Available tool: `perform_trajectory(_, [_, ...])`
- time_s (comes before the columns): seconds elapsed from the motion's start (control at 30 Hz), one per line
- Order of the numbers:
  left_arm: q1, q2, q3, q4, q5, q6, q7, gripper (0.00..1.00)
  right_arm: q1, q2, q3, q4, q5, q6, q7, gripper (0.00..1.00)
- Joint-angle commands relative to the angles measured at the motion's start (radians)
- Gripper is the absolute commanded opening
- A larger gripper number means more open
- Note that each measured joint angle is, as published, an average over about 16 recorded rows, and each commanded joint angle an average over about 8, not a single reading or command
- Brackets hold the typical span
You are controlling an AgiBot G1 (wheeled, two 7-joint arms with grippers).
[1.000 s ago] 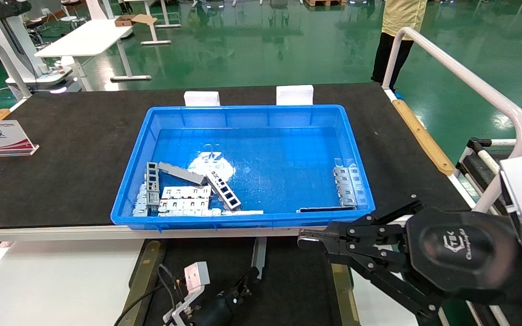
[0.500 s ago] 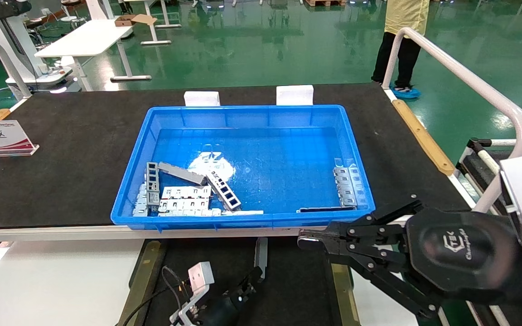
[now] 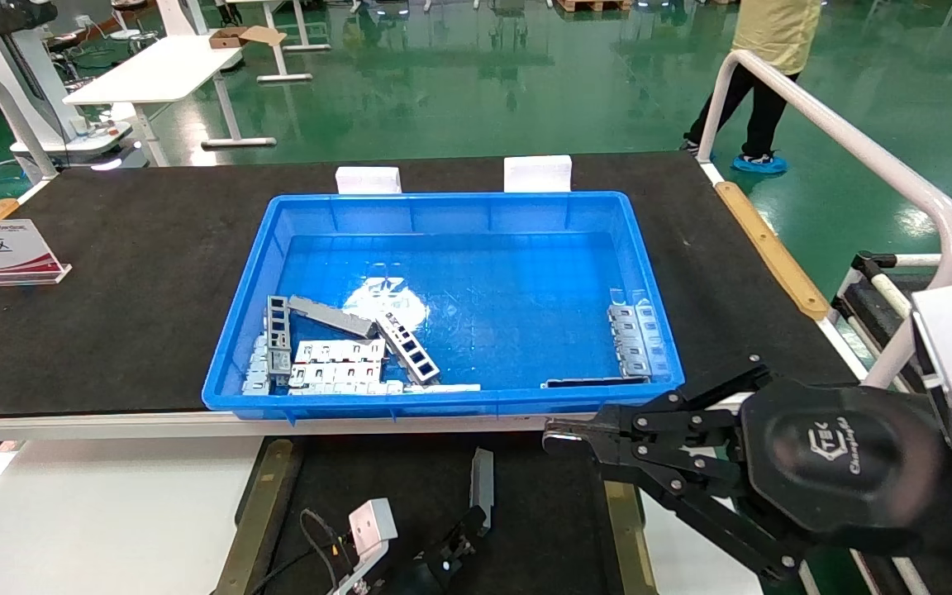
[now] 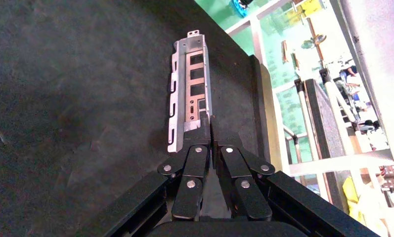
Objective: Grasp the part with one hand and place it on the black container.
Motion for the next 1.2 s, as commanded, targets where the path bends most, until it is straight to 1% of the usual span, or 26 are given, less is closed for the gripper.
perform_trajectory(0.03, [0.003,-0.001,0.005,-0.008,-0.005,-0.010,-0.003,0.66,0.000,0.000,0.000,0.000,0.000,0.000,0.000,0.91])
perform_trajectory(0.07, [0.003,-0.001,0.005,-0.009,-0.007,-0.012,-0.004,0.79,0.000,0.000,0.000,0.000,0.000,0.000,0.000,0.99])
perform_trajectory(0.1, [0.003,-0.001,0.006,-0.011,-0.009,-0.015,-0.004,0.90,0.000,0.000,0.000,0.000,0.000,0.000,0.000,1.00])
perform_trajectory(0.13, [0.003,-0.001,0.007,-0.012,-0.010,-0.018,-0.005,0.98,0.000,0.000,0.000,0.000,0.000,0.000,0.000,1.00])
perform_trajectory(0.17, [0.003,-0.001,0.007,-0.013,-0.011,-0.020,-0.005,1.00,0.000,0.000,0.000,0.000,0.000,0.000,0.000,1.00])
perform_trajectory(0.53, [0.002,-0.005,0.011,-0.021,-0.018,-0.022,-0.003,1.00,0.000,0.000,0.000,0.000,0.000,0.000,0.000,1.00])
perform_trajectory(0.83, [0.011,-0.026,-0.006,-0.036,-0.003,0.011,0.022,1.00,0.000,0.000,-0.001,0.000,0.001,0.000,0.000,1.00])
perform_trajectory(1.03, [0.027,-0.069,-0.027,-0.068,0.022,0.073,0.060,1.00,0.000,0.000,-0.001,0.000,0.001,0.000,0.000,1.00])
perform_trajectory(1.2, [0.043,-0.136,-0.043,-0.117,0.042,0.159,0.093,1.00,0.000,0.000,-0.001,0.000,0.001,0.000,-0.001,1.00])
